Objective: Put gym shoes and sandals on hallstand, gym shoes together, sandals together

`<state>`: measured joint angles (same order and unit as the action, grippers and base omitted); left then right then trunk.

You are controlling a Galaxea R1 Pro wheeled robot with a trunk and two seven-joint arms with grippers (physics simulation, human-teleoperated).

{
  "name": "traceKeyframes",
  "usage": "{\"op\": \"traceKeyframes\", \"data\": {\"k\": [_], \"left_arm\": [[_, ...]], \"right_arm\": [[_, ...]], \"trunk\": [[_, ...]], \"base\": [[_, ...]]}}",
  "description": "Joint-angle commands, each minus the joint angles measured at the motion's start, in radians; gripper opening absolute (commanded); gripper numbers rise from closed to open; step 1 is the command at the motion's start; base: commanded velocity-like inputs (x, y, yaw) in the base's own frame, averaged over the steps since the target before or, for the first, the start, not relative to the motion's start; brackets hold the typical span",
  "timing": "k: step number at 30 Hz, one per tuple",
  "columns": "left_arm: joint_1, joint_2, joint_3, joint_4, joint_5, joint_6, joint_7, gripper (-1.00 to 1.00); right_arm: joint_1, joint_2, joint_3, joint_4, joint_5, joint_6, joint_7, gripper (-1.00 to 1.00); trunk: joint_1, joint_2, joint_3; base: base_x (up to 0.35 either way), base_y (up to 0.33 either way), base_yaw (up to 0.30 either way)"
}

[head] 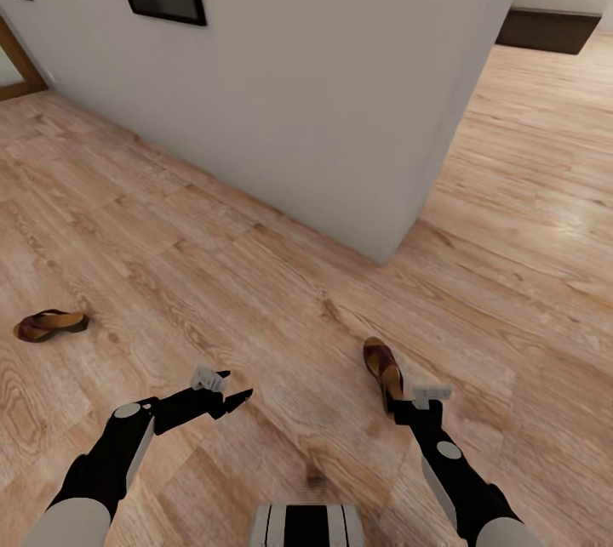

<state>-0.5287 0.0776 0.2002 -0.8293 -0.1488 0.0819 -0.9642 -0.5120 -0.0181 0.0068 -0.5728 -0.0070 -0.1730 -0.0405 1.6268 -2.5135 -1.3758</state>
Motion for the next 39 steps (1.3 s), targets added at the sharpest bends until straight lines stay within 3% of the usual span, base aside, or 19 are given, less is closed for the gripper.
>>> {"op": "traceKeyframes", "data": {"k": [1, 39], "left_arm": [[0.0, -0.001, 0.004, -0.002, -0.005, 0.009, -0.007, 1.0], [-0.004, 0.001, 0.004, -0.008, -0.005, 0.009, -0.011, 1.0]], "right_arm": [[0.0, 0.0, 0.001, 0.001, -0.001, -0.003, -0.002, 1.0], [0.0, -0.014, 0.004, 0.0, 0.002, -0.001, 0.002, 1.0]], "trunk": [[0.0, -0.001, -0.006], [0.017, -0.009, -0.205]], "base": [[0.0, 0.0, 0.002], [0.0, 0.0, -0.077]]}}
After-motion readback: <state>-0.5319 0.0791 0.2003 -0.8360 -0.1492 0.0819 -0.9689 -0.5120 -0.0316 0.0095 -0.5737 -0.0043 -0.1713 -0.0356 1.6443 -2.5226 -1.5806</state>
